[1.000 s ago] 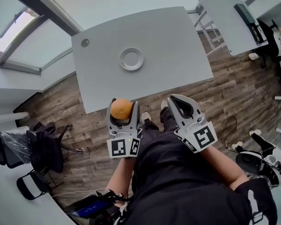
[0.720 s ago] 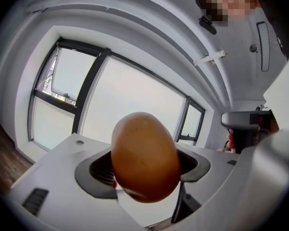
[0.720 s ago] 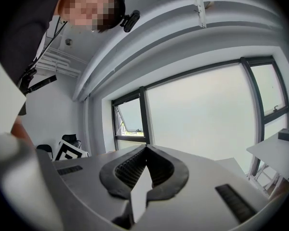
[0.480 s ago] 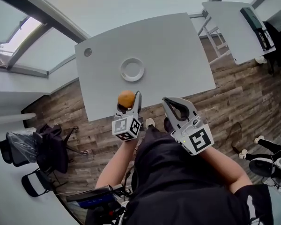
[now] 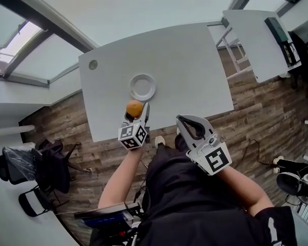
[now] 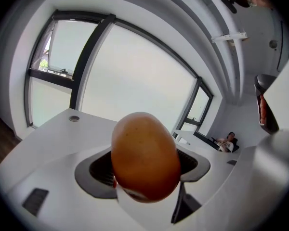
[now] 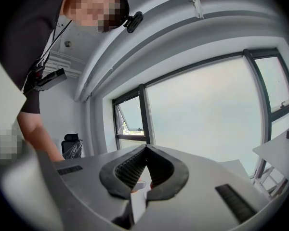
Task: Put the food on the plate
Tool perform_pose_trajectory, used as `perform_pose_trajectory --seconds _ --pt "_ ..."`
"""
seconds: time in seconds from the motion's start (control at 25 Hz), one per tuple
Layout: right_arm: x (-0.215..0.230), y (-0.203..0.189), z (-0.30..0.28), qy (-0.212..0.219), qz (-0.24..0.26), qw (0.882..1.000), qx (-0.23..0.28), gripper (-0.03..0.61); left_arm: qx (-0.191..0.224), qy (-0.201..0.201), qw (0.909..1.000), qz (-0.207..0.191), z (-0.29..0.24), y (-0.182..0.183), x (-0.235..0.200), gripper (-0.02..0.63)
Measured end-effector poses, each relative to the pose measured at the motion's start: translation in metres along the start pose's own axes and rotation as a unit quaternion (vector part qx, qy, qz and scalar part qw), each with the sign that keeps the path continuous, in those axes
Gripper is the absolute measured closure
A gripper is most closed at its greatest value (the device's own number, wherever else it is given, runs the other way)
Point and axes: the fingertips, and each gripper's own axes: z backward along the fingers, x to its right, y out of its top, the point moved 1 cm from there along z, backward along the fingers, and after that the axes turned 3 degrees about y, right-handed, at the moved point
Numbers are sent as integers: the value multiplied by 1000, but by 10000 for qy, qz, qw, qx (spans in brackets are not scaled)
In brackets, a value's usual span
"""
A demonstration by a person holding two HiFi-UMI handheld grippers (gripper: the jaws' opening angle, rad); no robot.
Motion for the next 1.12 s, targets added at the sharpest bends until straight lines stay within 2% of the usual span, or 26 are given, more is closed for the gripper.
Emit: perform_pose_trajectory --seconds 0.12,0.36,0.6,0.84,1.0,1.12 --pt "3 -8 -4 -15 -111 9998 -164 581 -231 -15 9997 -59 -15 -14 -10 272" --pt "16 -7 -10 -93 -450 9987 -216 581 -784 180 9954 523 -42 -49 -39 272" --pt "20 -10 -15 -184 -456 9984 -265 581 -873 208 9930 765 -59 -56 -57 272" --pt "27 -16 -16 -317 -354 9981 -385 581 -1061 159 9919 687 -76 -62 -68 272" --pt "34 -10 -18 -393 -455 9977 -301 581 -1121 98 9925 485 -87 -62 -69 272" --pt "34 -7 -19 -476 -267 9980 -310 581 -1216 -9 9919 357 -95 -67 -68 272"
